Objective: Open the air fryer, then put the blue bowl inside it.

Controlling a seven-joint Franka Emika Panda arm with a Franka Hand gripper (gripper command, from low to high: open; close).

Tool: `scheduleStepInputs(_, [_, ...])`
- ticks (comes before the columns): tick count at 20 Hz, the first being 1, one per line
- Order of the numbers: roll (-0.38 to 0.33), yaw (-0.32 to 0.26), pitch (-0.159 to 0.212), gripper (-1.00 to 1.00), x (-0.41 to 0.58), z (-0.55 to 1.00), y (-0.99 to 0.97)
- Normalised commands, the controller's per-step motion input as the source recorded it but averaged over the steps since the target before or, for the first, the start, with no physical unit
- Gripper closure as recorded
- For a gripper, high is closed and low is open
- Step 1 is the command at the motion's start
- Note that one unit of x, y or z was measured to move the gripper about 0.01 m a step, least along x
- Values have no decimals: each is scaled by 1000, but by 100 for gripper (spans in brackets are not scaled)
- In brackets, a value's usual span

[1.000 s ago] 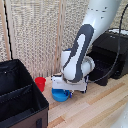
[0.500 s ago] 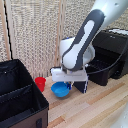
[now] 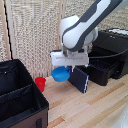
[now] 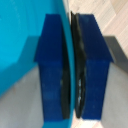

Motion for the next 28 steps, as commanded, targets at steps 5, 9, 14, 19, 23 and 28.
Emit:
scheduleStepInputs(5, [0, -124, 3, 100, 502, 828, -172])
scheduleStepInputs(9, [0, -181, 0, 100, 376, 674, -411])
scheduleStepInputs(14, [-1, -218, 0, 100, 354, 584, -388])
scheduleStepInputs(19, [0, -222, -11, 100, 347, 446, -411])
scheduleStepInputs(23, [0, -219, -4, 100, 259, 387, -487])
scheduleStepInputs(28, [0, -206, 6, 100, 64, 255, -611])
